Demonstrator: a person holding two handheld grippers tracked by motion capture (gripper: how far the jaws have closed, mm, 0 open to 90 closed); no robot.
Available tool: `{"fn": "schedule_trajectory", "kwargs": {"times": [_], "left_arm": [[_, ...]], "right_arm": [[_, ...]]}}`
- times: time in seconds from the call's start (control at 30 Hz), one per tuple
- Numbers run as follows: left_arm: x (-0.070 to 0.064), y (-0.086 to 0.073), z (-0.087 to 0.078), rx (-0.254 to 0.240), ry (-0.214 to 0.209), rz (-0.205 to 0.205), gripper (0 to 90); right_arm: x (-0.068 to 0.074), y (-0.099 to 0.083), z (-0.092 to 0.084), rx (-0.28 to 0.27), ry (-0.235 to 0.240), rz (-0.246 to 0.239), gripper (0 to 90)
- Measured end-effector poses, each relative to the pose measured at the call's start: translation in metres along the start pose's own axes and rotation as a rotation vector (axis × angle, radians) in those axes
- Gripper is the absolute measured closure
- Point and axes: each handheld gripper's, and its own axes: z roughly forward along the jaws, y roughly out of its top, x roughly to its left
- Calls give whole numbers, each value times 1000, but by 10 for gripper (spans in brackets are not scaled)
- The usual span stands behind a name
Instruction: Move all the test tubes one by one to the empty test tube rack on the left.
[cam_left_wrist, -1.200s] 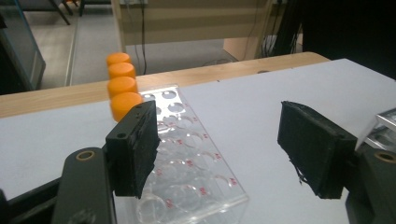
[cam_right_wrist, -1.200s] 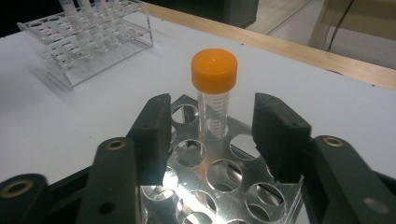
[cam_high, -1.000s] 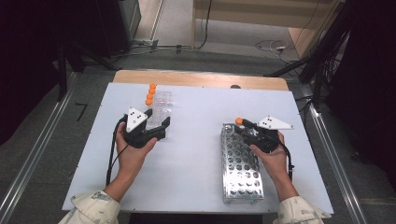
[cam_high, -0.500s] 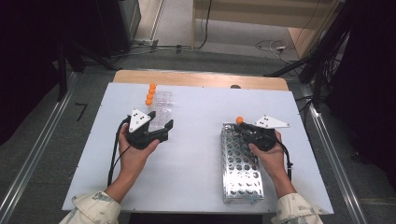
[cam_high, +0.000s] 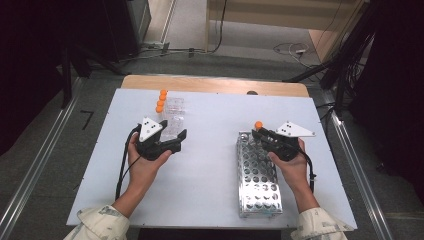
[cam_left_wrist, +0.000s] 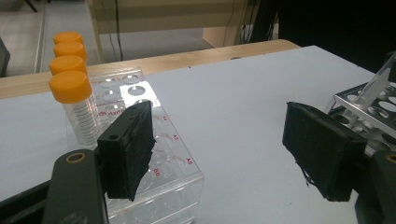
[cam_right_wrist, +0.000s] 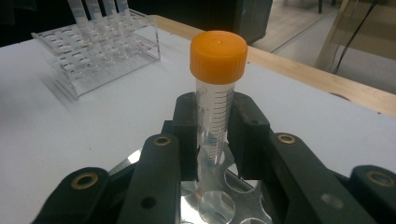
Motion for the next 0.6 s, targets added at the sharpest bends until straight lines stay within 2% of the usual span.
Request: {"fn": "schedule_trajectory", "kwargs": {"times": [0.1, 0.3, 0.6], "left_arm": [[0, 0, 0, 0, -1, 1, 261], [-1, 0, 0, 2, -4, 4, 261], [-5, 4, -5, -14, -29, 0, 258]], "right_arm": [[3, 4, -2, -8, -10, -27, 718], [6, 11, -10, -28, -32, -30, 720], [10, 24, -31, -72, -16, -22, 721]]}}
